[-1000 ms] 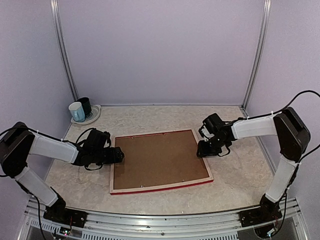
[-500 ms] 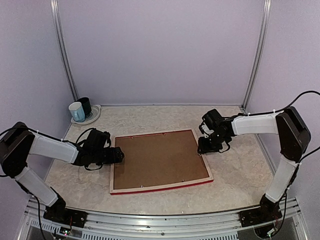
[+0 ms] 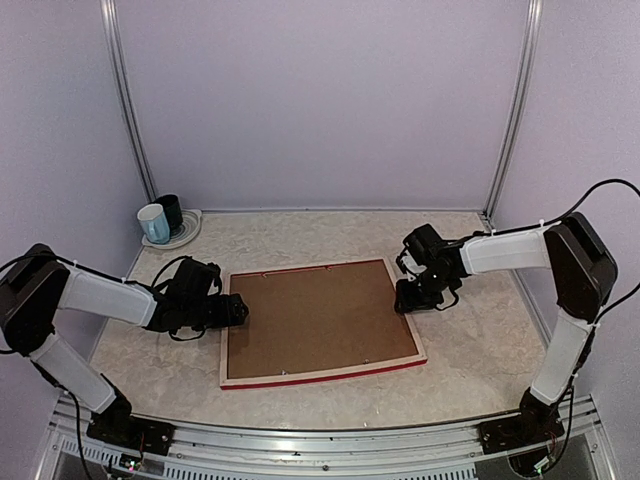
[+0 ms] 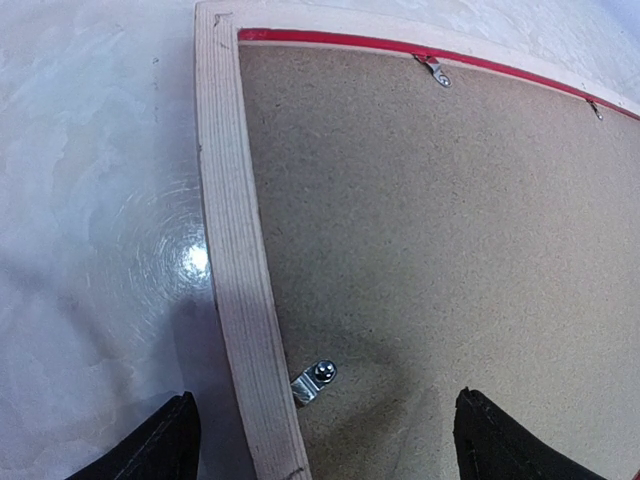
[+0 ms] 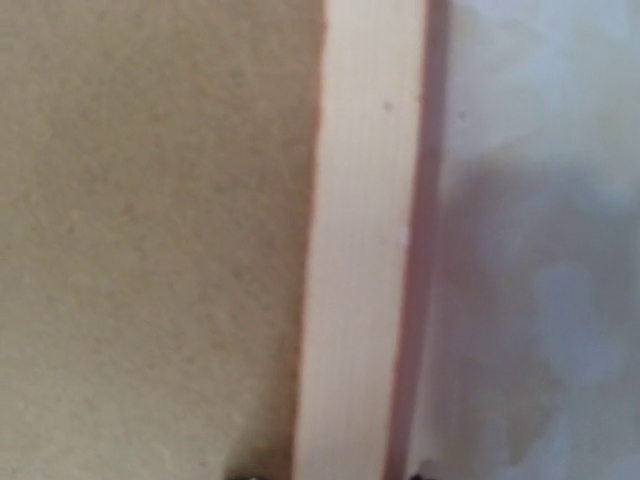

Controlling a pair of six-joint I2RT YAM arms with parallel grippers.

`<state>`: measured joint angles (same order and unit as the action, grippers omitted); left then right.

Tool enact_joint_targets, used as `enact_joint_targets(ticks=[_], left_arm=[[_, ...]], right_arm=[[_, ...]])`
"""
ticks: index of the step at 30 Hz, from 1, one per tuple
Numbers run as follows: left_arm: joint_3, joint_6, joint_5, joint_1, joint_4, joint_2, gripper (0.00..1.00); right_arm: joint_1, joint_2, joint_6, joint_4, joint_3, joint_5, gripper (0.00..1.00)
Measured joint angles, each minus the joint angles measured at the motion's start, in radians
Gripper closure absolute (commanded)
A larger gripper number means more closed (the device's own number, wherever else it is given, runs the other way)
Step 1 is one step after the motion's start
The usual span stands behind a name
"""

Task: Put the photo into the frame
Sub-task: Press the fastener onto the backboard.

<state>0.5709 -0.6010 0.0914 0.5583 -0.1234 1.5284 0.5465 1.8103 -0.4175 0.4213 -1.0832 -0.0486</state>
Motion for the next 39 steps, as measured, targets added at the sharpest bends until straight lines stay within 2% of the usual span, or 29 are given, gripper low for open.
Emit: enact_joint_targets(ticks=[4, 8, 16, 27, 33, 39], left_arm=[[0.000, 0.000, 0.000, 0.000, 0.000, 0.000, 0.14], [0.000, 0.000, 0.000, 0.000, 0.000, 0.000, 0.13], [0.000, 0.000, 0.007, 0.000, 0.001, 0.000, 0.13], [0.003, -0.001, 0.024, 0.000, 0.019, -0.004, 0.13], [0.007, -0.001, 0.033, 0.000, 0.047, -0.011, 0.14], [0.008, -0.001, 0.042, 0.005, 0.051, -0.011, 0.14]], right_arm=[[0.000, 0.000, 0.004, -0.006, 0.003, -0.004, 0.66], [0.000, 0.000, 0.009, -0.008, 0.003, -0.007, 0.73], [0.000, 0.000, 0.012, -0.008, 0.003, -0.002, 0.80], [0.000, 0.009, 0.063, 0.016, -0.018, -0.006, 0.66], [0.000, 0.019, 0.111, 0.053, -0.042, -0.005, 0.67], [0.002, 0.019, 0.134, 0.063, -0.043, 0.002, 0.75]])
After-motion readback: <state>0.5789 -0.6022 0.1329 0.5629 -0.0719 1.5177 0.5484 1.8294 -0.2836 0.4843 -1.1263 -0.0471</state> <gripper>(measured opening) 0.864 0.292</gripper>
